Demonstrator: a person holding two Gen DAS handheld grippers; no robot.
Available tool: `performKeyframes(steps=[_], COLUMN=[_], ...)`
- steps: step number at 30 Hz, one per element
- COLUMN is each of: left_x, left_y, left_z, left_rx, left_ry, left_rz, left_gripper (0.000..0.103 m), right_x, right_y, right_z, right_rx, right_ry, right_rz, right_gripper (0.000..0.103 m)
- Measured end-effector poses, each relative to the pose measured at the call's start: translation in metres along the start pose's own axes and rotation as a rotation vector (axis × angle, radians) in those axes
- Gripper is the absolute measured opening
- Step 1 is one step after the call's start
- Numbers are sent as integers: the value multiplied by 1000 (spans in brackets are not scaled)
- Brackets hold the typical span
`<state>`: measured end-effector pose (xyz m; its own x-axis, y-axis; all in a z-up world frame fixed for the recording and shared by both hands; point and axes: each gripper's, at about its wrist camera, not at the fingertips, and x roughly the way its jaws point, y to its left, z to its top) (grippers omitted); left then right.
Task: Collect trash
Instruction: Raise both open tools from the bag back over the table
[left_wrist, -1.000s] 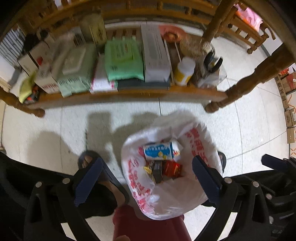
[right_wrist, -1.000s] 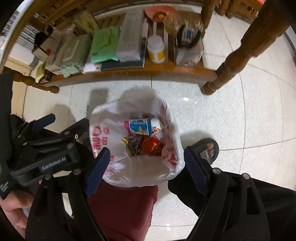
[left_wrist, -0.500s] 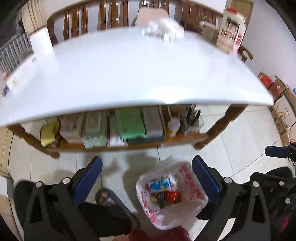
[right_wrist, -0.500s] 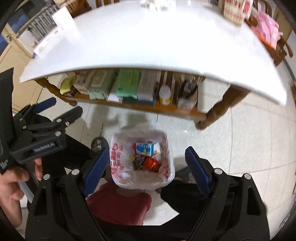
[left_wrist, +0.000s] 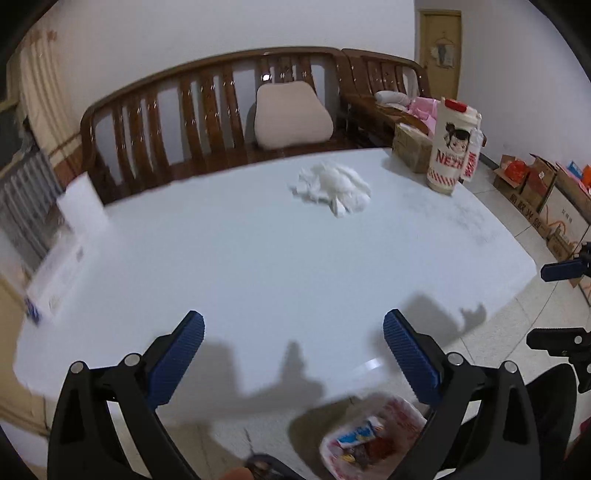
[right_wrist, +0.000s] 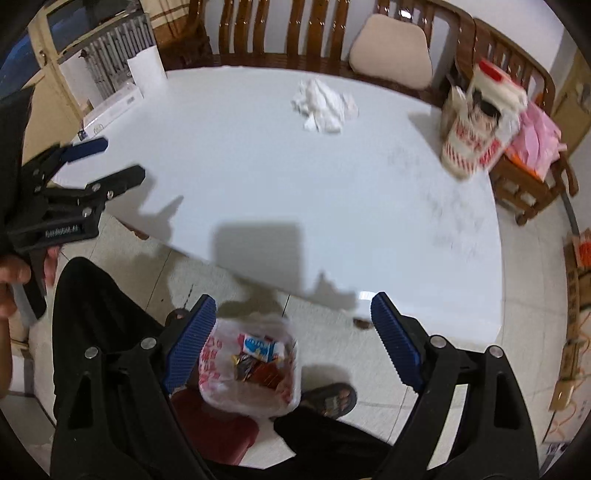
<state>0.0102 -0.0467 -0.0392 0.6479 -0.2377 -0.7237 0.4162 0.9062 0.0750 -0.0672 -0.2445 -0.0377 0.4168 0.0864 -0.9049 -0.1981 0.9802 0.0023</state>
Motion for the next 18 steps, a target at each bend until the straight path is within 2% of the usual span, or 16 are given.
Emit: performKeyframes(steps=[5,11,18], left_x=[19,68,124], left_y=[16,17,19], left_z=[47,110,149], left_rx=[9,98,80], left_ry=[-8,-1,29], left_rz=[-63,-60,-49], left_gripper=[95,95,95], right_x=[5,22,59], right_y=[-6,-20,-38], right_z=[34,82,124], right_rx=[-4,1,-57], right_ry=[-25,-64,-79], right_rz=[4,-6,3], right_gripper=[84,84,84])
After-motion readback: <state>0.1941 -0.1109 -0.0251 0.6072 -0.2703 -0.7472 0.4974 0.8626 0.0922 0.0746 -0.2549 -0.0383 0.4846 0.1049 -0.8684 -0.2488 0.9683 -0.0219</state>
